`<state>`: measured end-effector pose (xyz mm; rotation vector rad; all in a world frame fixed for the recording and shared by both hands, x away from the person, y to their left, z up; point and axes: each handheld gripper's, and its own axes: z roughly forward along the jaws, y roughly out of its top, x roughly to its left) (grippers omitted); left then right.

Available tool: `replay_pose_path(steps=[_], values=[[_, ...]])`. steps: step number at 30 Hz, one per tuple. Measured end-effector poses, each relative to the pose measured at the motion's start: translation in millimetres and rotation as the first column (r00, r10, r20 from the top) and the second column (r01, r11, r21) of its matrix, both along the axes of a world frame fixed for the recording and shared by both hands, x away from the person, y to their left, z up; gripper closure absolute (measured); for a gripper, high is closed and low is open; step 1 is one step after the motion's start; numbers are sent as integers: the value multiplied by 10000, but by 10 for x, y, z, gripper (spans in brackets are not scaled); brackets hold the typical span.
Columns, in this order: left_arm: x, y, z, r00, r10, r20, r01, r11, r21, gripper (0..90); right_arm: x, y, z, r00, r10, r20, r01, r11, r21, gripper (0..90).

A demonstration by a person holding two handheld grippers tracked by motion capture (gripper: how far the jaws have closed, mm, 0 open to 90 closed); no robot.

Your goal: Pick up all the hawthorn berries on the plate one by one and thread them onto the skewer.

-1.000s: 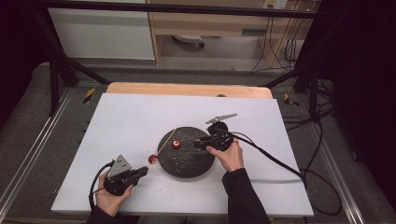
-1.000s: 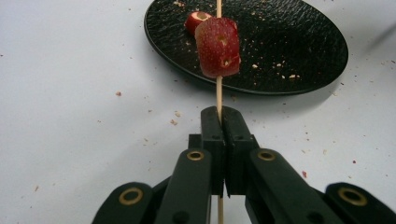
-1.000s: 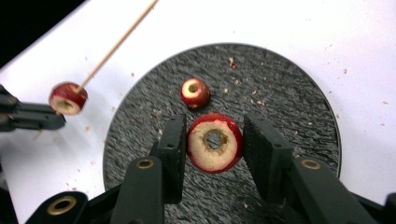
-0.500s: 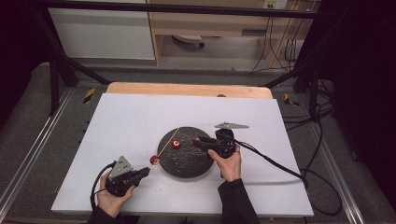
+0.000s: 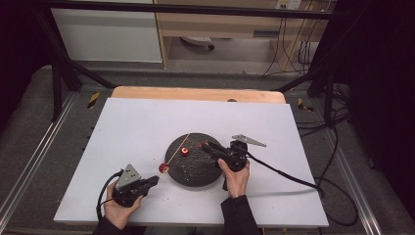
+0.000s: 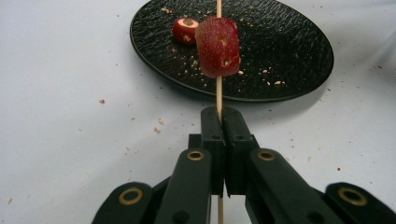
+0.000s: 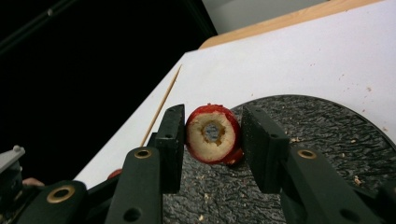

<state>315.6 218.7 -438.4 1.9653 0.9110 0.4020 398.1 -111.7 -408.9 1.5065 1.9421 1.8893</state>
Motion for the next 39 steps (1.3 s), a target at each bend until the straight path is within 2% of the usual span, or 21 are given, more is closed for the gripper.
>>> replay_pose_path(steps=[6,11,21,31,39], values=[[-8,-32,-2,10000,-37,41,38,10000,-16,882,-36,-3,-73,9986,-509,160,496,9961,736,617],[-21,-63,-6,9999,-90,49,91,9999,-56,882,-77,19,-91,9958,-838,360,793,9904,1133,617],[-44,-113,-8,9998,-125,128,127,9998,-162,882,-74,42,-79,9850,-1578,696,1401,9673,2114,618],[-67,-193,-13,9997,-174,144,179,9994,-292,882,16,46,-73,9732,-2097,947,1766,9446,2767,618],[-80,-254,-7,9996,-201,188,208,9991,-365,881,94,44,-66,9670,-2333,1023,1892,9267,3248,618]])
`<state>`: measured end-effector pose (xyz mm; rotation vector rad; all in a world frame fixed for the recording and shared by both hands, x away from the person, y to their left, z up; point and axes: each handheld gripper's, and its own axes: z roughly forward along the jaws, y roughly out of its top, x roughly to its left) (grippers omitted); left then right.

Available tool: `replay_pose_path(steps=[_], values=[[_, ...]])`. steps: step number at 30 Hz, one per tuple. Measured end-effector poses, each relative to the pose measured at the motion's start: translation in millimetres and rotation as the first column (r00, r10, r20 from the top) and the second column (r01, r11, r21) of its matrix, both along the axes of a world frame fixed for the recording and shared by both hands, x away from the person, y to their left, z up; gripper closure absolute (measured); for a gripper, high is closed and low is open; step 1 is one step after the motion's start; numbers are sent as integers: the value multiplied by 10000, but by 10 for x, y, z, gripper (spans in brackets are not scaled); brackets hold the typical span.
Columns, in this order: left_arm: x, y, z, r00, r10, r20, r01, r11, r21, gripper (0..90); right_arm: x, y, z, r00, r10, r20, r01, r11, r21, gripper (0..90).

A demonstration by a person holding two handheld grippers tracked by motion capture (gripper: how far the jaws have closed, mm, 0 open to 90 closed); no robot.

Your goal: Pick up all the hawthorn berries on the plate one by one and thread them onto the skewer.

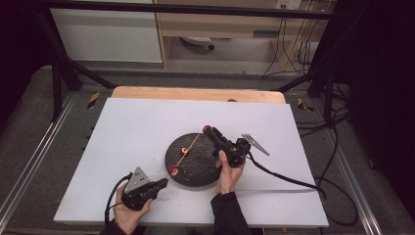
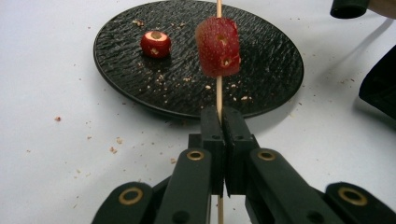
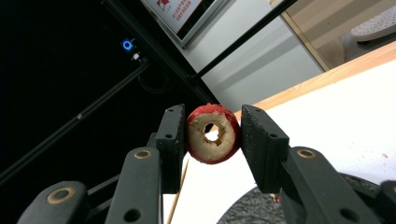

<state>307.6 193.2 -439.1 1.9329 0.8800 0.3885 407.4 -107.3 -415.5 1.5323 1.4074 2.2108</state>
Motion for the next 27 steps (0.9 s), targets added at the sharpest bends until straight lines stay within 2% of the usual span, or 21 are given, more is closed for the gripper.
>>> replay_pose_path(steps=[13,27], values=[[-3,-105,-11,9999,-95,61,95,10000,-17,882,44,15,-24,9998,3,213,-13,9989,465,618],[-2,-154,-20,9999,-31,150,33,9999,-121,882,15,25,-33,9995,125,288,-143,9979,624,618]])
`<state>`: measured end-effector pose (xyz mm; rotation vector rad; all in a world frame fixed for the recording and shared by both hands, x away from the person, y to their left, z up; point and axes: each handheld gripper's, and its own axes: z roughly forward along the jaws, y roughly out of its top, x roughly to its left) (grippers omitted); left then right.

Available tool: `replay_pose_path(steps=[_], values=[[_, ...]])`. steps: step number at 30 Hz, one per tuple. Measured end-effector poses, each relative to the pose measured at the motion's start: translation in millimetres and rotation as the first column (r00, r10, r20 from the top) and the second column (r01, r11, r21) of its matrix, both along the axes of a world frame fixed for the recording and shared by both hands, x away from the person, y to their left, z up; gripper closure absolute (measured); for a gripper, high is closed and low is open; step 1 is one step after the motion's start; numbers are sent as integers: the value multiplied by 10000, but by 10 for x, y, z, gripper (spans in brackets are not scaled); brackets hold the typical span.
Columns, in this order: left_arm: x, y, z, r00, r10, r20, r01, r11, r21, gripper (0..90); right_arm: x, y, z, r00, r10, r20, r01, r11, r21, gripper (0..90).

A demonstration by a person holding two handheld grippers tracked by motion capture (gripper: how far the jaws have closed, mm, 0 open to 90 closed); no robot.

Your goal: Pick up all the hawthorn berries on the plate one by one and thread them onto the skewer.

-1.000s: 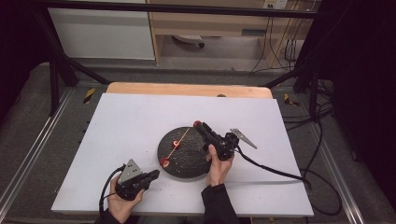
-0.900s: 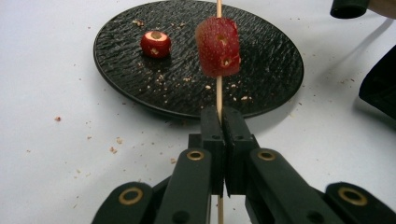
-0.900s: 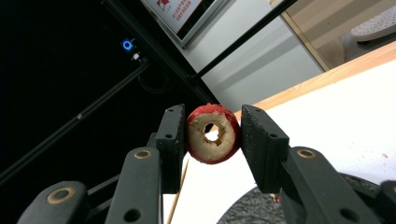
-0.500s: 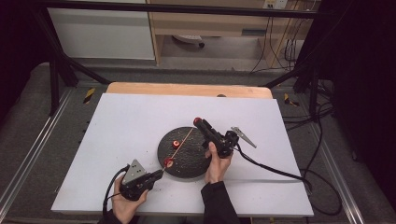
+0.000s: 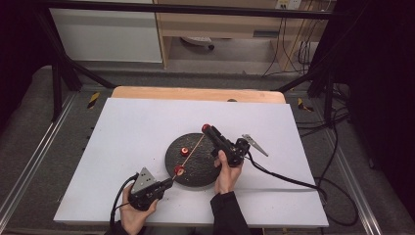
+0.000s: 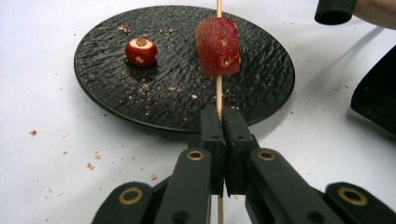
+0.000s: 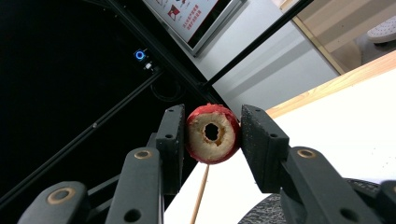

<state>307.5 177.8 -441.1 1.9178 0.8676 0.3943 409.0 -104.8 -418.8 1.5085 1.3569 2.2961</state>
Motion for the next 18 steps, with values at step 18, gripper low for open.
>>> replay_pose_path(steps=[18], values=[[41,-200,38,9994,329,87,-325,9988,-378,882,-25,8,-15,9996,264,-57,-264,9997,-2,619]])
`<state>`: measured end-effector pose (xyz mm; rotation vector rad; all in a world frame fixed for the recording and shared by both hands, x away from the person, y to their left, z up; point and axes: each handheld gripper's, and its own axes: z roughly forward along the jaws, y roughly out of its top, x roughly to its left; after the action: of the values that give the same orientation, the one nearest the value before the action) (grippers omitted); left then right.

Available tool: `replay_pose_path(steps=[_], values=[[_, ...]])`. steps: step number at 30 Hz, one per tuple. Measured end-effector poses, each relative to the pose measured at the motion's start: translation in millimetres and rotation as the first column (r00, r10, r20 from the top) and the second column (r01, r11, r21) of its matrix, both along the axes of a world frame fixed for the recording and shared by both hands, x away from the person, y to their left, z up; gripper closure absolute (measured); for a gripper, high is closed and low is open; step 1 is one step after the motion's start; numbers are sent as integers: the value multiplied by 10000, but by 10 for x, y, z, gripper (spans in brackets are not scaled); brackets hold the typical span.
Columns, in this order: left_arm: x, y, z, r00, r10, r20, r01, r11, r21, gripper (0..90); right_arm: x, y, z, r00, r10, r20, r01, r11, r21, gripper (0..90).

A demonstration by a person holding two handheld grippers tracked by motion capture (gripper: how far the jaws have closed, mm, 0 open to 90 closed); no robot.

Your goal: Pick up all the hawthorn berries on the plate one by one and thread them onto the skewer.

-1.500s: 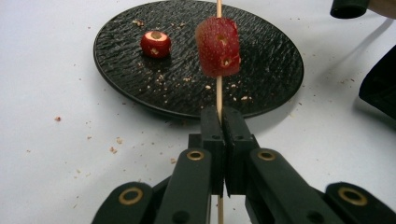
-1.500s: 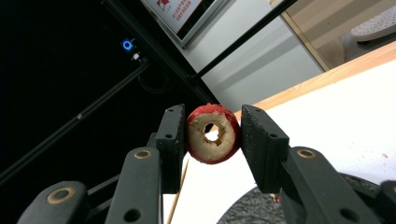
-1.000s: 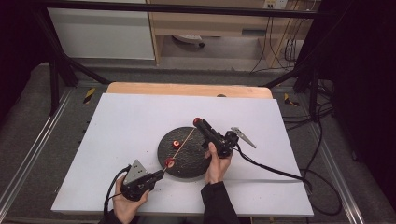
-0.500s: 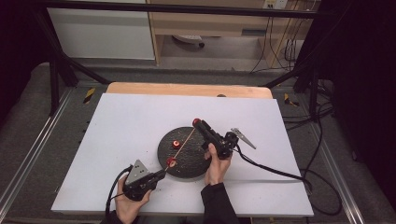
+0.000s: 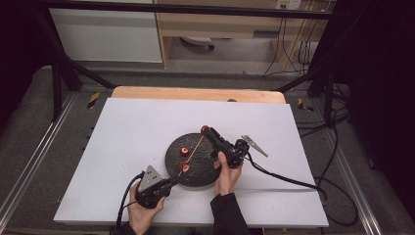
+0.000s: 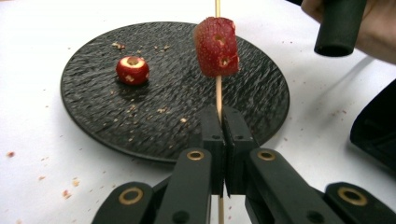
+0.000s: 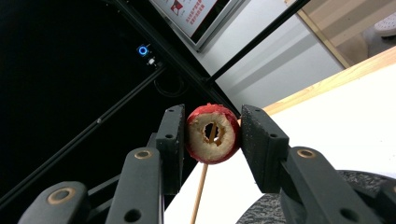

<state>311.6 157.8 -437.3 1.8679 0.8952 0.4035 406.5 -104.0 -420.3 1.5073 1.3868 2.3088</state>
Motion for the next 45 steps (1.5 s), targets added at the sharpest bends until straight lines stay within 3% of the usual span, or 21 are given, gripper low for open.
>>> replay_pose_path(steps=[19,45], values=[[169,-114,137,10000,27,-69,-29,9996,-293,882,-48,-13,12,9993,364,-25,-365,9988,-335,620],[400,-317,285,10000,-50,-19,49,9994,-337,883,-112,-12,-6,9966,822,-17,-820,9925,-910,621]])
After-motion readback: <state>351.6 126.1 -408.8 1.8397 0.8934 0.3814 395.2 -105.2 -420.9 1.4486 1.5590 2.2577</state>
